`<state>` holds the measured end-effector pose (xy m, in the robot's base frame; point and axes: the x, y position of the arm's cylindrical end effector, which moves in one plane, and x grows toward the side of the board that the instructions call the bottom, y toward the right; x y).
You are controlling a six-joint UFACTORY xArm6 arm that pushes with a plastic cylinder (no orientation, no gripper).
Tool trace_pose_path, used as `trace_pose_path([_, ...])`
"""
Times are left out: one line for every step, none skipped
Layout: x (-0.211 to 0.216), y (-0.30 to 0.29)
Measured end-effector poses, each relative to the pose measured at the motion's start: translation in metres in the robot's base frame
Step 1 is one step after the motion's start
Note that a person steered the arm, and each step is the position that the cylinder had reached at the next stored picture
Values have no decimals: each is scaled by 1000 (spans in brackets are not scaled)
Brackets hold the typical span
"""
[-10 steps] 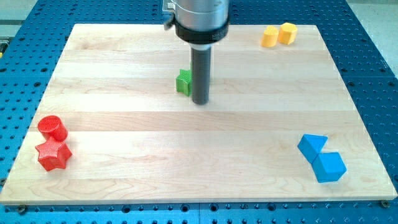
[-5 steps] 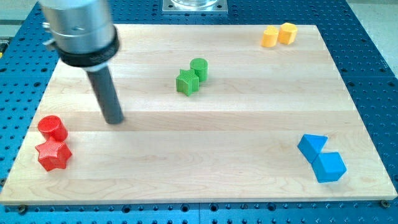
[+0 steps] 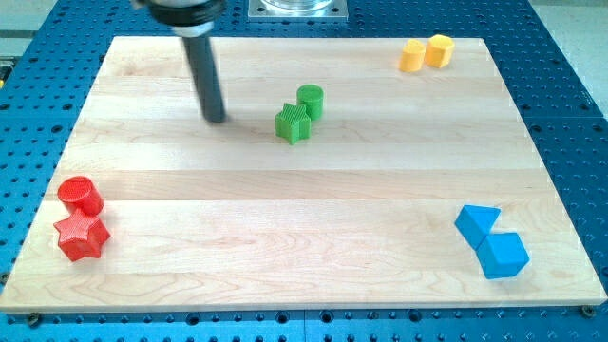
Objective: Push green blocks into blue blocks
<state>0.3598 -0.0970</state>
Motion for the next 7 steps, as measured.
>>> trace_pose_path([80,94])
trace_pose_path([126,104])
trace_pose_path([82,-23])
trace_pose_path([3,-3])
trace_pose_path([-26,62])
trace_pose_path([22,82])
trace_pose_path([87,126])
